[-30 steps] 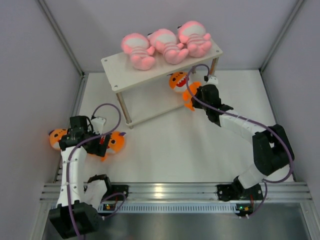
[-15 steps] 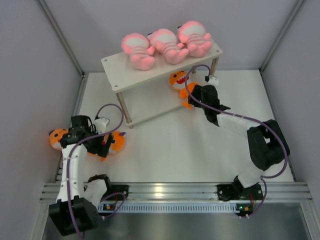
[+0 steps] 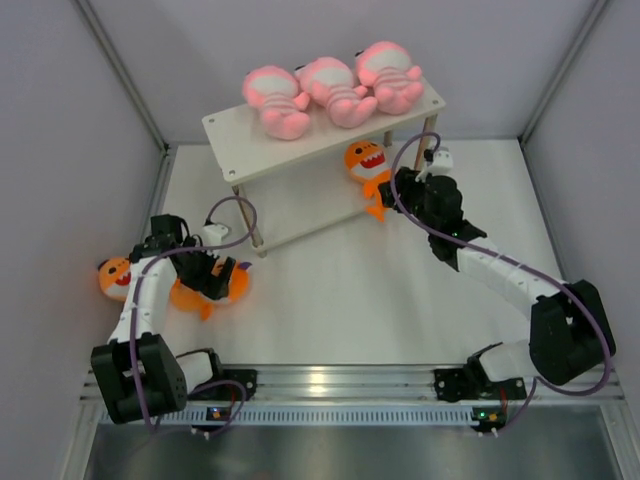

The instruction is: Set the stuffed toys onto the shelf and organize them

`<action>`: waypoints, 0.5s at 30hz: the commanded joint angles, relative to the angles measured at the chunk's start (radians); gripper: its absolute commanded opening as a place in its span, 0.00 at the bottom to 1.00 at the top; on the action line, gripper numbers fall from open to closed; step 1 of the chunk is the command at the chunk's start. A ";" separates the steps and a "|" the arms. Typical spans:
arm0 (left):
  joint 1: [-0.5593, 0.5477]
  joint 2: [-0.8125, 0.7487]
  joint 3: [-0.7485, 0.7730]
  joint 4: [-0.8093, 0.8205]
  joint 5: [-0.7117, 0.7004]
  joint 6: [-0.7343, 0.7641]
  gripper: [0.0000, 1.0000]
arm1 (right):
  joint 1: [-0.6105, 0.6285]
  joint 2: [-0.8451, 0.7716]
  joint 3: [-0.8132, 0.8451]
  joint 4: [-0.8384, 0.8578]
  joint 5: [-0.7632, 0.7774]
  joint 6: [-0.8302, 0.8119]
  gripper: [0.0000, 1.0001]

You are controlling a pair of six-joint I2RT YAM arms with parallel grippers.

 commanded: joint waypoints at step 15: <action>-0.013 -0.062 -0.040 0.197 0.049 -0.082 0.00 | 0.138 -0.306 -0.102 0.013 -0.040 -0.189 0.56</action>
